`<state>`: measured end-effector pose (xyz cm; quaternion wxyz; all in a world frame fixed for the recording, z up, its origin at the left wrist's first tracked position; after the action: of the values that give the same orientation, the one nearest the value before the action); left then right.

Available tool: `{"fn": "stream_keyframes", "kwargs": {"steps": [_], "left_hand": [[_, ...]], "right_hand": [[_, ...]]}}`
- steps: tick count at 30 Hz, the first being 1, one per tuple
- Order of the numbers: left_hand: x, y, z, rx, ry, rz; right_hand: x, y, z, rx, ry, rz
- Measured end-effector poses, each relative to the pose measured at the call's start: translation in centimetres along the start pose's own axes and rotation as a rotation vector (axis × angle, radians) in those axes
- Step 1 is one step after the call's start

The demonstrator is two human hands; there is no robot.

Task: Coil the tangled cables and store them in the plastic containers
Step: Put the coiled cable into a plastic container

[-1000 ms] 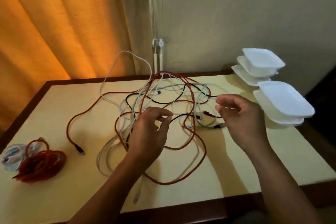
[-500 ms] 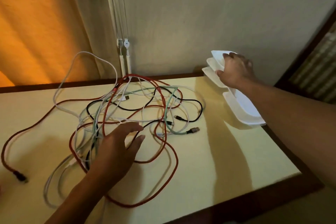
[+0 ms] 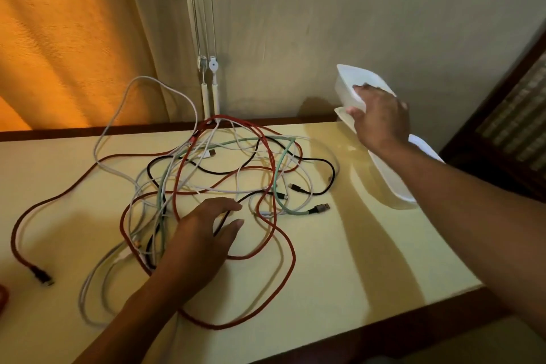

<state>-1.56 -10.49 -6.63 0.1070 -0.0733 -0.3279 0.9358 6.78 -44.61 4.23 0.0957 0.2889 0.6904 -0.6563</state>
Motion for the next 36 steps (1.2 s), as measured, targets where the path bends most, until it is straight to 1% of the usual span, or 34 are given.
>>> {"fn": "stream_keyframes", "kwargs": {"steps": [2, 4, 5, 6, 8, 9, 11, 13, 16, 18, 20, 21, 23, 25, 28, 31, 36], "left_hand": [[-0.1, 0.0, -0.3, 0.031, -0.019, -0.005], [-0.3, -0.3, -0.8, 0.194, -0.05, -0.008], [-0.2, -0.7, -1.0, 0.345, -0.077, -0.013], [-0.3, -0.9, -0.9, 0.544, -0.106, -0.021], [-0.2, -1.5, -0.8, 1.025, -0.217, -0.028], [0.0, -1.9, -0.4, 1.216, -0.249, -0.048], [0.6, -3.1, 0.4, 1.423, -0.253, -0.115], [1.2, -4.0, 0.2, 1.514, -0.27, -0.133], [2.1, -4.8, -0.7, 1.528, -0.289, -0.116], [2.7, -5.4, -1.0, 1.444, -0.278, -0.1], [3.1, -6.1, -1.4, 1.305, -0.191, -0.089], [3.4, -6.5, -1.6, 1.25, -0.145, -0.086], [4.1, -7.3, -1.6, 1.184, -0.097, -0.104], [4.8, -8.1, -2.0, 1.176, -0.05, -0.133], [5.4, -9.8, -3.1, 1.155, -0.03, -0.131], [5.6, -11.0, -3.6, 1.107, 0.008, -0.165], [5.7, -12.3, -4.2, 1.082, 0.036, -0.213]], "right_hand": [[2.9, -1.0, -3.3, -0.3, -0.035, 0.01], [7.1, -1.8, -7.1, -0.507, -0.078, 0.009], [9.4, -2.3, -9.3, -0.585, -0.099, 0.001], [11.7, -2.7, -11.0, -0.654, -0.114, -0.012], [15.9, -3.4, -14.5, -0.797, -0.166, -0.073], [17.8, -3.7, -16.0, -0.862, -0.191, -0.118], [20.8, -3.8, -18.5, -0.955, -0.226, -0.207], [22.8, -3.5, -20.0, -0.99, -0.24, -0.256], [23.7, -3.5, -21.0, -1.023, -0.195, -0.32], [23.3, -3.9, -21.1, -1.129, -0.112, -0.419], [23.0, -4.5, -21.4, -1.185, -0.023, -0.507], [22.8, -4.8, -21.7, -1.149, -0.012, -0.508], [22.5, -5.1, -22.3, -1.02, -0.055, -0.453], [22.3, -5.5, -23.4, -0.954, -0.122, -0.443], [22.6, -5.9, -24.7, -0.938, -0.199, -0.491], [22.9, -6.1, -26.0, -0.94, -0.263, -0.508], [22.7, -6.1, -26.8, -0.995, -0.309, -0.532]]}}
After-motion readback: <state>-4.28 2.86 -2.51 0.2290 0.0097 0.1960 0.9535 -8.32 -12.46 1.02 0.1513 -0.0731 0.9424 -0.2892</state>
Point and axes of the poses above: each hand's wrist, its own x-axis away from the middle knuckle, its own y-axis out of the palm, z = x × y, the point moved 6 cm from there along -x, towards the middle knuckle, and after that the axes turned 3 degrees about x, right-handed, at the moved point
